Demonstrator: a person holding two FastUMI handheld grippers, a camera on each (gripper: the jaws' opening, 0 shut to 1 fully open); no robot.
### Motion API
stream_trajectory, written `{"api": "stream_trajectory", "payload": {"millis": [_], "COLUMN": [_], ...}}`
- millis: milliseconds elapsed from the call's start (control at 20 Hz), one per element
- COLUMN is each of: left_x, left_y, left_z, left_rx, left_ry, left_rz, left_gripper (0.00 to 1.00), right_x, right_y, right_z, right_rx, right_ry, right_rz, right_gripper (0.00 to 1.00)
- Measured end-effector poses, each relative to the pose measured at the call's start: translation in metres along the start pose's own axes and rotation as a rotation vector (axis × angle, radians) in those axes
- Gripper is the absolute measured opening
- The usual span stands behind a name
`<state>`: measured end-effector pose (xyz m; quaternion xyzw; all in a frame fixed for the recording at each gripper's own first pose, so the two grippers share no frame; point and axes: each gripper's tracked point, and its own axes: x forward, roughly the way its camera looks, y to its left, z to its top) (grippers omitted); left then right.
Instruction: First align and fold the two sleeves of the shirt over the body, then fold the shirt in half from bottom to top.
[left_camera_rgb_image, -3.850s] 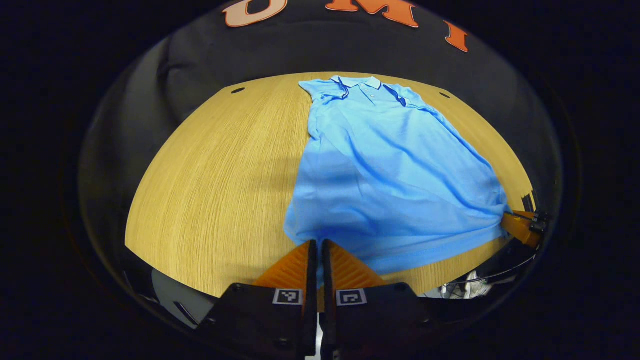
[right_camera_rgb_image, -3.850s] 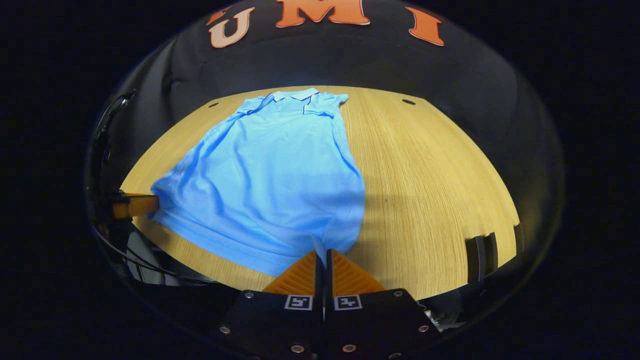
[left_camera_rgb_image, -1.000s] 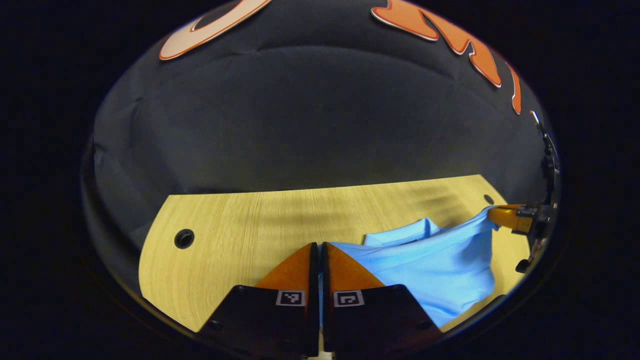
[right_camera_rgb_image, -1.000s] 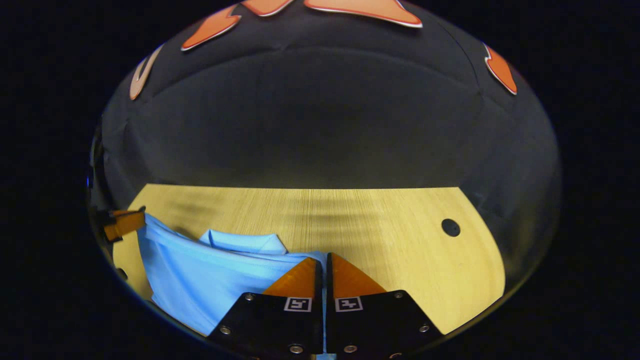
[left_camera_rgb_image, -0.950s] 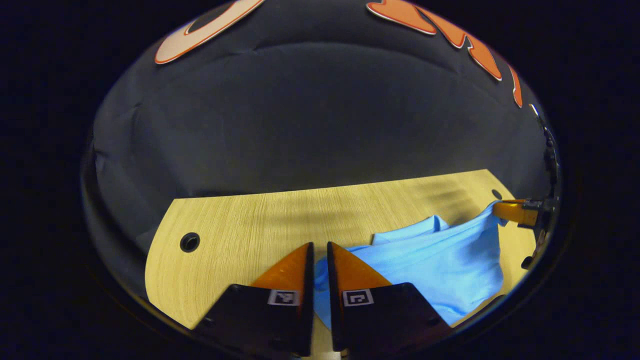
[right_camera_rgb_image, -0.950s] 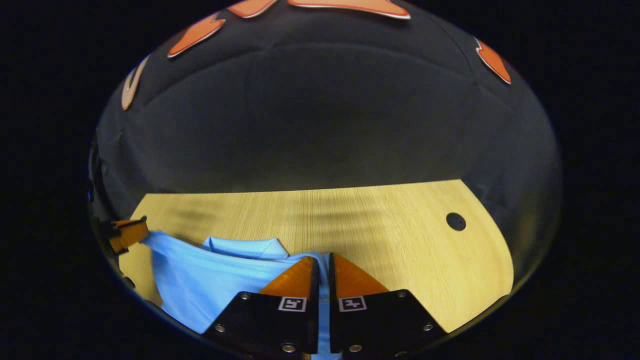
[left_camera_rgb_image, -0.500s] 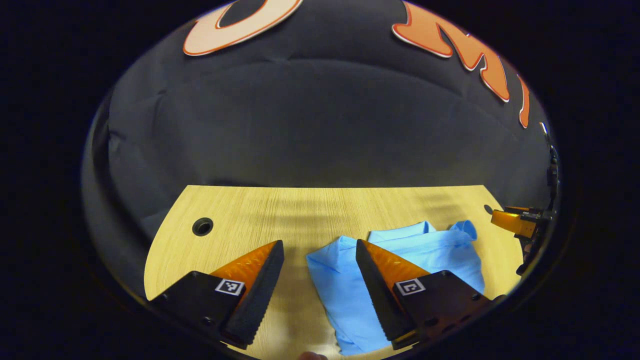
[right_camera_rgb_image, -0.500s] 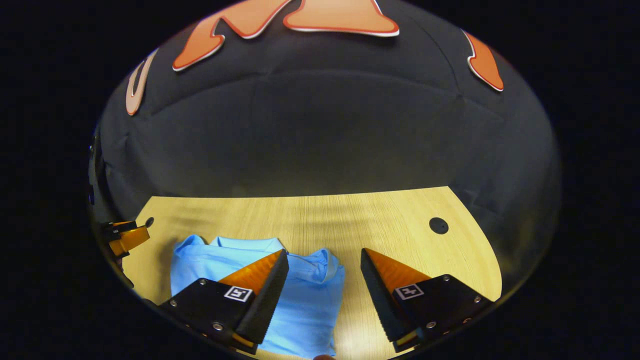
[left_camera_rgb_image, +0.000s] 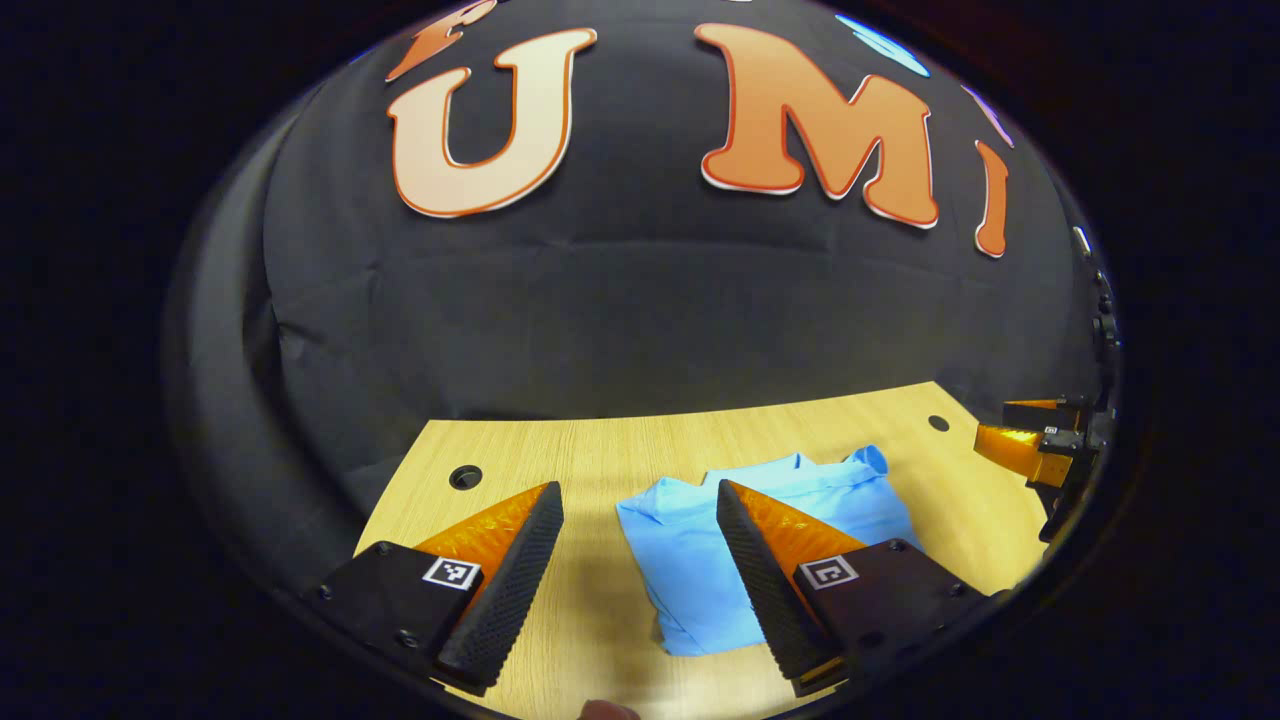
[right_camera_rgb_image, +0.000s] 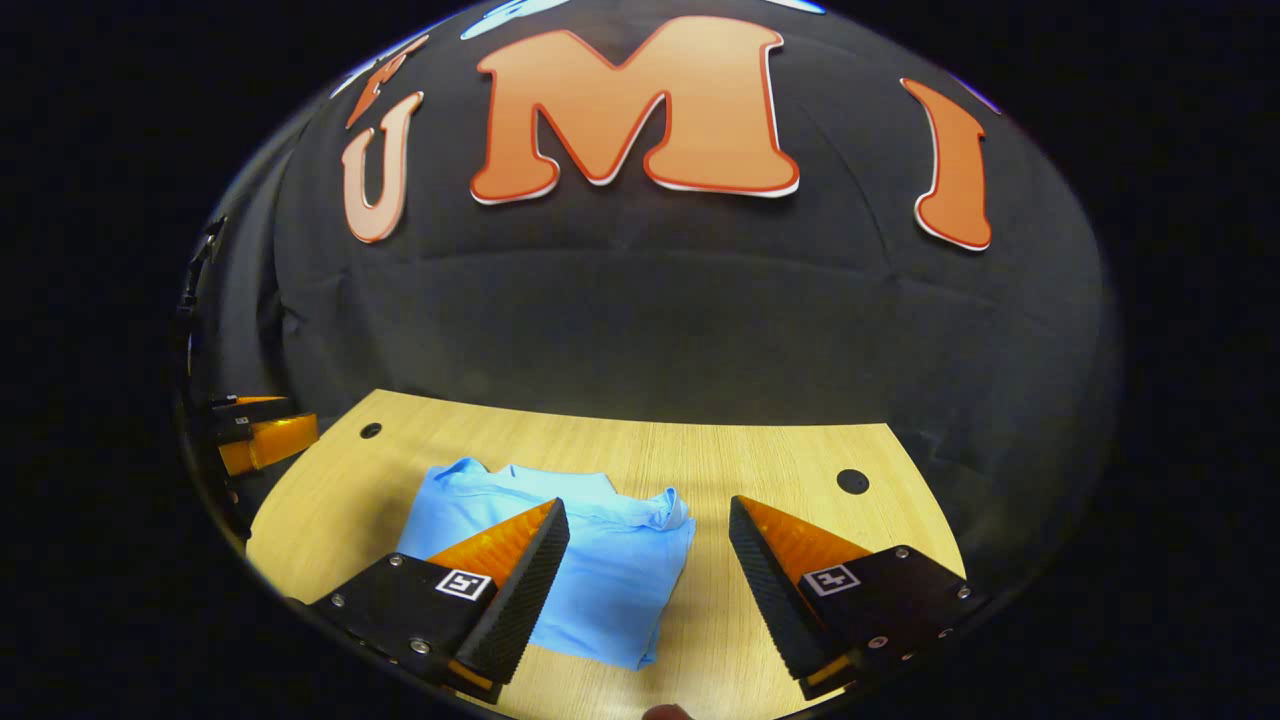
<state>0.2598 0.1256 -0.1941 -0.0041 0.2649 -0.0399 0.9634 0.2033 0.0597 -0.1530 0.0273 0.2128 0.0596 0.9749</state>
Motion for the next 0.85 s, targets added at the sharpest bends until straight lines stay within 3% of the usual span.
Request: {"api": "stream_trajectory", "payload": {"millis": [250,450,850], "left_x": [-0.075,-0.131,-0.232], "left_y": [-0.025,-0.037,-0.059], "left_z": [0.022,0.024,0.035], "left_rx": [0.028,0.063,0.018], "left_ry": [-0.138,-0.215,-0.405], "left_rz": [-0.003,0.023,0.029], "left_gripper": [1.0,1.0,0.99], "right_x": [-0.073,-0.122,-0.208], "right_y": [-0.003,-0.004,-0.006], "right_z": [0.021,0.032,0.042], "right_rx": [0.002,-0.072,-0.096], "right_ry": [-0.127,-0.213,-0.355], "right_rz": [0.009,0.004,0.007], "right_gripper": [0.97,0.97,0.97]}}
